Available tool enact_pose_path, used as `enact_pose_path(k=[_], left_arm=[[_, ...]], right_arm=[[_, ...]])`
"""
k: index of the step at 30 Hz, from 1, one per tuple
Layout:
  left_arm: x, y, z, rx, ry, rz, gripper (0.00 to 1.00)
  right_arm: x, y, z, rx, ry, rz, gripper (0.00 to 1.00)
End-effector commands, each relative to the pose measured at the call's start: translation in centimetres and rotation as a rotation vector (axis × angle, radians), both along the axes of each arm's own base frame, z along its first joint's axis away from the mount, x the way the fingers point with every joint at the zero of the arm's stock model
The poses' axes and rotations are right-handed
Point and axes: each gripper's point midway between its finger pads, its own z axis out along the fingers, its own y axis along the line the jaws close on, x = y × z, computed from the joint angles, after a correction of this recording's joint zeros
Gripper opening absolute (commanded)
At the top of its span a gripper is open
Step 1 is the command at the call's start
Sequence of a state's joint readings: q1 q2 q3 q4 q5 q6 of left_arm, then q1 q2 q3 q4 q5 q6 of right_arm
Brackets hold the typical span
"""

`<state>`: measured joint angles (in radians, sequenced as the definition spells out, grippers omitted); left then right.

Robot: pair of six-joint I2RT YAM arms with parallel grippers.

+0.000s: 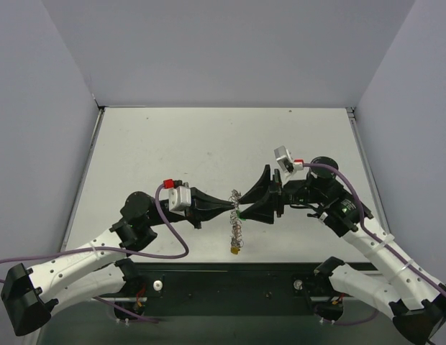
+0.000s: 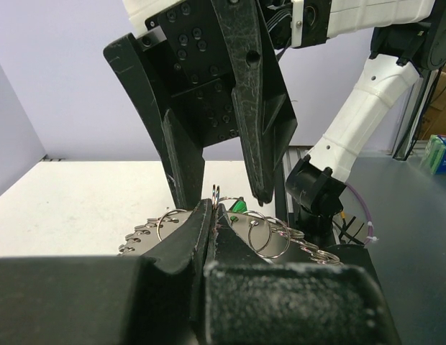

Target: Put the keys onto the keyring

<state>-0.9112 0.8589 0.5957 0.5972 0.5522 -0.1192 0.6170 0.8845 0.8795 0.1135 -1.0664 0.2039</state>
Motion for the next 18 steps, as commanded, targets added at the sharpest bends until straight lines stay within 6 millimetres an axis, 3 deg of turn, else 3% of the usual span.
enact_pose_path(k=[1, 6, 11, 18], left_arm=[[-0.1, 0.7, 4.2, -0.108, -0.076, 0.026, 0.00], [0.0, 0.7, 4.3, -0.113, -0.076, 0.028, 0.00], [-0.1, 0.5, 4.3, -0.109, -0.075, 0.014, 0.00], [-0.3, 0.6, 4.9, -0.141, -0.072, 0.006, 0.00]], right_arm=[[-0.3, 0.0, 0.0, -0.010, -0.067, 0.008, 0.47], [0.1, 0.0, -0.9, -0.049, -0.062, -0.018, 0.43], [0.6, 0.2, -1.0, -0.059, -0.054, -0.043, 0.18], [0.6, 0.3, -1.8, -0.079, -0.040, -0.037, 0.04]])
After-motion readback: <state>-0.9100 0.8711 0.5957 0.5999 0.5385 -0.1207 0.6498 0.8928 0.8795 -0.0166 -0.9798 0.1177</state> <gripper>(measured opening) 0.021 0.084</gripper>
